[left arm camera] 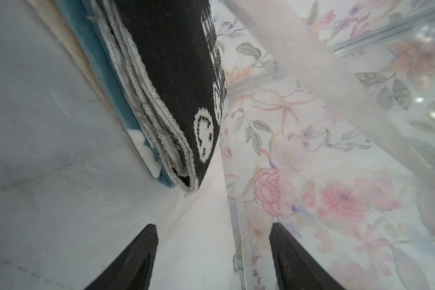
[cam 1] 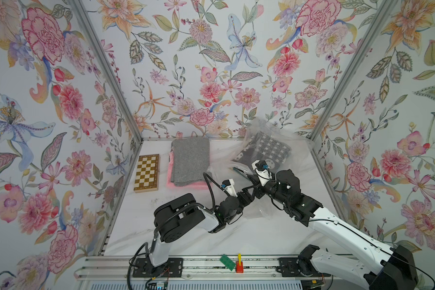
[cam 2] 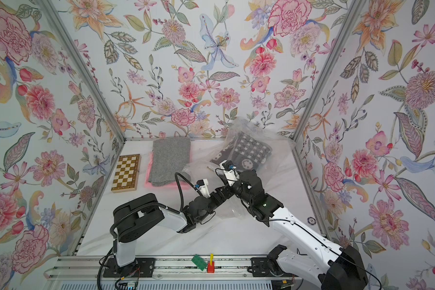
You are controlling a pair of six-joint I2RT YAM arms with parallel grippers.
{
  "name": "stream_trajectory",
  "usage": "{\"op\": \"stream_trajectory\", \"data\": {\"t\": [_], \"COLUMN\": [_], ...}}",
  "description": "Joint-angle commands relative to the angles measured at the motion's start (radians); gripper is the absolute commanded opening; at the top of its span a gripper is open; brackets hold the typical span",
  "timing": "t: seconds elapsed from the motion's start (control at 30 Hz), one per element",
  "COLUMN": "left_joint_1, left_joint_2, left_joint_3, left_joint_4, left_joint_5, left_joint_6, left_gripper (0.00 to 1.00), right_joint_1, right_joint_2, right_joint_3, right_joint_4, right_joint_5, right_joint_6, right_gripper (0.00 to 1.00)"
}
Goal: Take the blanket out of the vacuum bag
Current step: Take out the blanket from the vacuum bag.
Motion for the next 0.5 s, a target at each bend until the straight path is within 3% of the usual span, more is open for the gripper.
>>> {"op": "stream_trajectory", "data": {"t": [0.0,0.3,0.47], "left_joint_1": [-0.004,0.025,0.047], "left_joint_2": [0.09,0.194,0.245], "left_joint_3": [0.056,0.211,0.27], "left_joint_4": [0.073,0.001,-0.01], "left_joint_5": [0.015,0.058,0.084], "left_joint_6": [-0.101,-0.064,-0.086], "left_gripper": [0.74,0.75,0.75], "right_joint_1": [0.011,0.007,0.002], "right_joint_2": [-0.017,-0.062,-0.077], "right_joint_3": [-0.035,-0.18,-0.192], "right_joint_4": [0.067,0.279,0.307], "right_joint_5": [-0.029,-0.023,-0.044], "right_joint_6": [0.006,-0.001,0.006], "right_gripper": [0.0,0.0,0.0]}}
